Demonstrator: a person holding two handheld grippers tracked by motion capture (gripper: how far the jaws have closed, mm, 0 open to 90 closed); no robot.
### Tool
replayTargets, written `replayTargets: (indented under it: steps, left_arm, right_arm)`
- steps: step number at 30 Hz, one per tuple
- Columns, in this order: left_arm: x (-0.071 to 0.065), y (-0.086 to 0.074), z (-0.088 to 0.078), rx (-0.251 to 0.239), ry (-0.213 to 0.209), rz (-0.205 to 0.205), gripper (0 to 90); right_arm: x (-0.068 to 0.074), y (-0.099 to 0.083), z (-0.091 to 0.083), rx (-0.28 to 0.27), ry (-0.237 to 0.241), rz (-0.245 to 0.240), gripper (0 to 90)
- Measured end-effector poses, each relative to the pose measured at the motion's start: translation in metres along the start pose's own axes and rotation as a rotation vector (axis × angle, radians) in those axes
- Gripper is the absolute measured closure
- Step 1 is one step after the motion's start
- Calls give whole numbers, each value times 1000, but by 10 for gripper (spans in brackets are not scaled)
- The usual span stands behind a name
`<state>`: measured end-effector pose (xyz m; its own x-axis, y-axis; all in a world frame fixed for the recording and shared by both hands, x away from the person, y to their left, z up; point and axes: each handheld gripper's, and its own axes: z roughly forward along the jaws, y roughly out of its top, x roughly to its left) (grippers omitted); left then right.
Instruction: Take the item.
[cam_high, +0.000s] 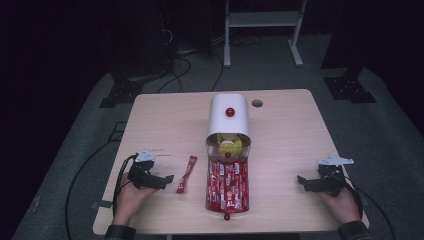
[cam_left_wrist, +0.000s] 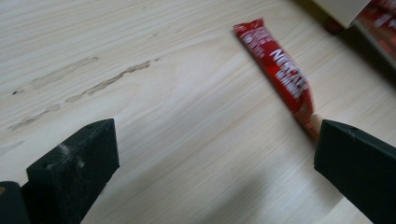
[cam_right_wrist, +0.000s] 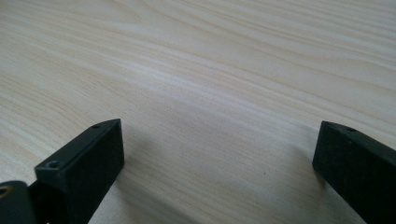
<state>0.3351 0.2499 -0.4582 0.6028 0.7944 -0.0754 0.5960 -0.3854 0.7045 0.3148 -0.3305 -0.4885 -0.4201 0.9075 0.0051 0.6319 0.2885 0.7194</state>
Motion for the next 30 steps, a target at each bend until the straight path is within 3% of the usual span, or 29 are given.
replayTargets:
  steps: [7,11,19,24,30]
  left_arm:
    - [10,-8,-1,27,33,0,0]
    - [15,-13,0,61,74,7,0]
    - [20,-18,3,89,102,5,0]
    - [21,-20,3,74,113,13,0]
    - [23,-26,3,15,102,28,0]
  right_arm:
    - [0,0,0,0,0,0,14]
    - [0,0,0,0,0,0,14]
    - [0,0,0,0,0,0,14]
    - [0,0,0,0,0,0,14]
    - [0,0,0,0,0,0,14]
